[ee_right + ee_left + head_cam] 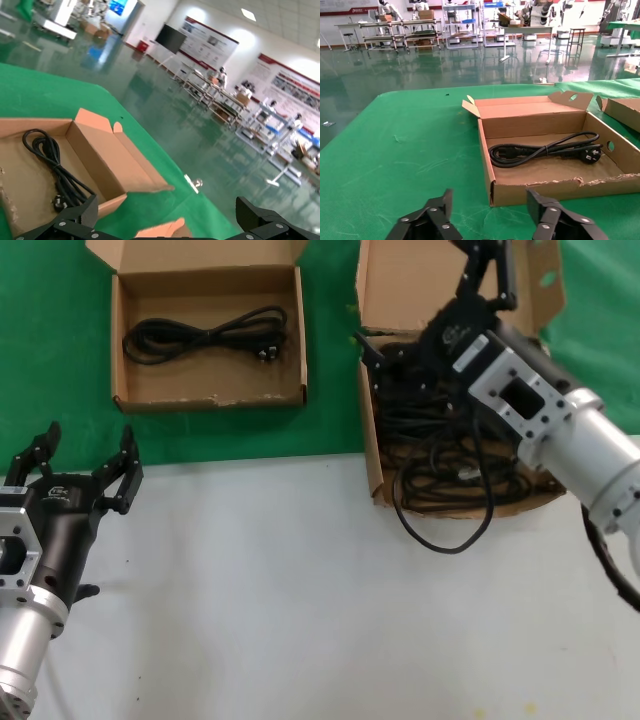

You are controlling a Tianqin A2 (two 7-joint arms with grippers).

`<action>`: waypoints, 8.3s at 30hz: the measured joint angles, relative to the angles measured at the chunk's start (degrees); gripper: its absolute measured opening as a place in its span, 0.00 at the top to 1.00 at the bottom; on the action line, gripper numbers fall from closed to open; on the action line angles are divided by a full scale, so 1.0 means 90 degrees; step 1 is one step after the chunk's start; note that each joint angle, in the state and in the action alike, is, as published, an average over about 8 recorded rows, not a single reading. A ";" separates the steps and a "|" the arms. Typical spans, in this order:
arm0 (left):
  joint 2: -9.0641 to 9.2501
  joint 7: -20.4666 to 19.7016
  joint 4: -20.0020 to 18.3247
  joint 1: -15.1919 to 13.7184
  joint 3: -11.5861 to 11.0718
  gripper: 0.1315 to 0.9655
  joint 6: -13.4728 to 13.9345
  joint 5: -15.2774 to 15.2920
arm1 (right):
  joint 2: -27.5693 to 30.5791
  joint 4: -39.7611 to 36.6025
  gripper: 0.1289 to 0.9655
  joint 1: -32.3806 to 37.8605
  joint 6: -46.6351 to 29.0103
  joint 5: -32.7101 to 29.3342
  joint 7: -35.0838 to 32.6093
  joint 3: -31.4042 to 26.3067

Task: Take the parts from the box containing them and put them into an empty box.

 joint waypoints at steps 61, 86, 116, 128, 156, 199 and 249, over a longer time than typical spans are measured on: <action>-0.0009 0.0080 -0.0010 0.0075 -0.0011 0.00 -0.0068 -0.0099 | 0.0136 0.0036 0.00 -0.2979 0.1960 0.3492 0.0534 0.1001; -0.0009 0.0080 -0.0010 0.0075 -0.0011 0.00 -0.0068 -0.0099 | 0.0136 0.0035 0.00 -0.2979 0.1960 0.3492 0.0534 0.1001; -0.0009 0.0080 -0.0010 0.0075 -0.0011 0.00 -0.0068 -0.0099 | 0.0136 0.0035 0.00 -0.2979 0.1960 0.3492 0.0534 0.1001; -0.0009 0.0080 -0.0010 0.0075 -0.0011 0.00 -0.0068 -0.0099 | 0.0136 0.0035 0.00 -0.2979 0.1960 0.3492 0.0534 0.1001; -0.0009 0.0080 -0.0010 0.0075 -0.0011 0.00 -0.0068 -0.0099 | 0.0136 0.0035 0.00 -0.2979 0.1960 0.3492 0.0534 0.1001; -0.0009 0.0080 -0.0010 0.0075 -0.0011 0.00 -0.0068 -0.0099 | 0.0136 0.0035 0.00 -0.2979 0.1960 0.3492 0.0534 0.1001; -0.0009 0.0080 -0.0010 0.0075 -0.0011 0.00 -0.0068 -0.0099 | 0.0136 0.0035 0.00 -0.2979 0.1960 0.3492 0.0534 0.1001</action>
